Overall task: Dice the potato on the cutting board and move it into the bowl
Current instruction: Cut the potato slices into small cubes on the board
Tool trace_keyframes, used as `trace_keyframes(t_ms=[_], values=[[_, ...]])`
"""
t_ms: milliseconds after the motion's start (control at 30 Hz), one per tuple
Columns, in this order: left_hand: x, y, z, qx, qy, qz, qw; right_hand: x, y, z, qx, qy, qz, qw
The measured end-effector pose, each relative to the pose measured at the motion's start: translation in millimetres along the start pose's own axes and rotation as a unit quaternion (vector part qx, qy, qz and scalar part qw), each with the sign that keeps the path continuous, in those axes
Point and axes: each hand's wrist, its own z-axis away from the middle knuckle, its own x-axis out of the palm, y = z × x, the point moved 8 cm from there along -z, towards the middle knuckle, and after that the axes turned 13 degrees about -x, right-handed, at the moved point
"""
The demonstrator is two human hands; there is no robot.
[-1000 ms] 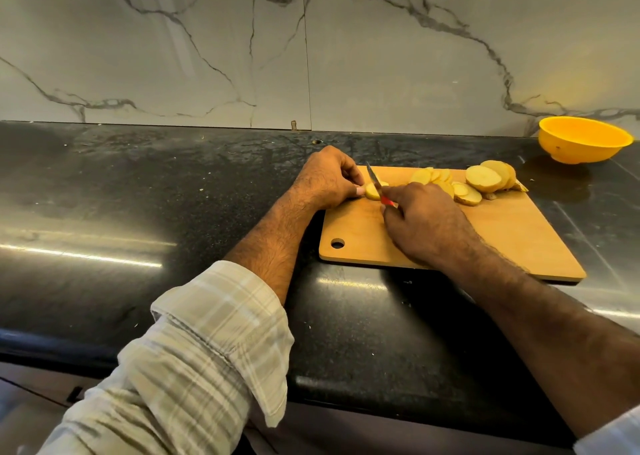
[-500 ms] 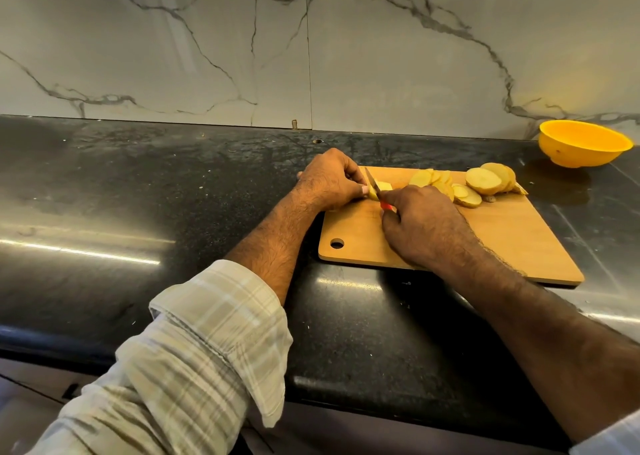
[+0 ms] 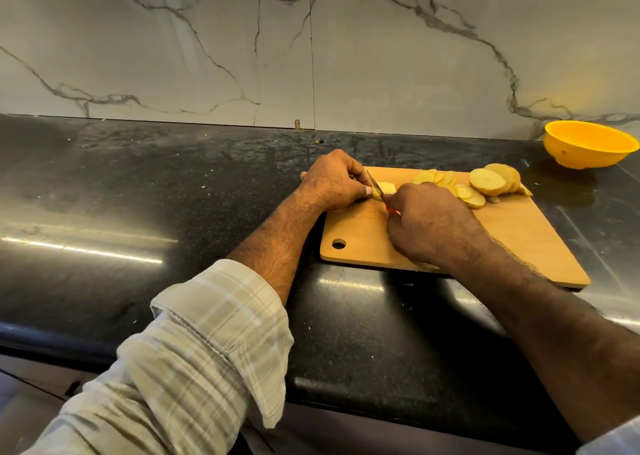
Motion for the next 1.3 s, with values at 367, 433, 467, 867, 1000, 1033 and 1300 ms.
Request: trace_keyframes(t_ms=[367,433,467,867,1000,1033,1300], values=[[-1,0,-1,0.017,0.003,-0.001,1.000,-4,12,5,-0.027,0.059,-0.097,0.993],[-2,0,-2,0.020,0.002,-0.011,1.000,-12,20,8,-0.026,0.080,-0.141,0.986],[-2,0,-3,0.022,0.003,-0.011,1.000,-15,22,9,-0.025,0.088,-0.149,0.985],[-2,15,19,0.060,-0.018,-0.009,0.998,-15,48,7,0.039,0.053,-0.100,0.993],[0,23,23,0.078,-0.005,-0.009,0.997,-6,42,5,0.021,0.029,-0.093,0.995],[0,25,24,0.081,-0.002,-0.012,0.997,-3,38,5,0.013,0.019,-0.091,0.996],[-6,14,14,0.064,-0.018,-0.029,0.997,2,24,3,-0.013,0.004,-0.071,0.997]])
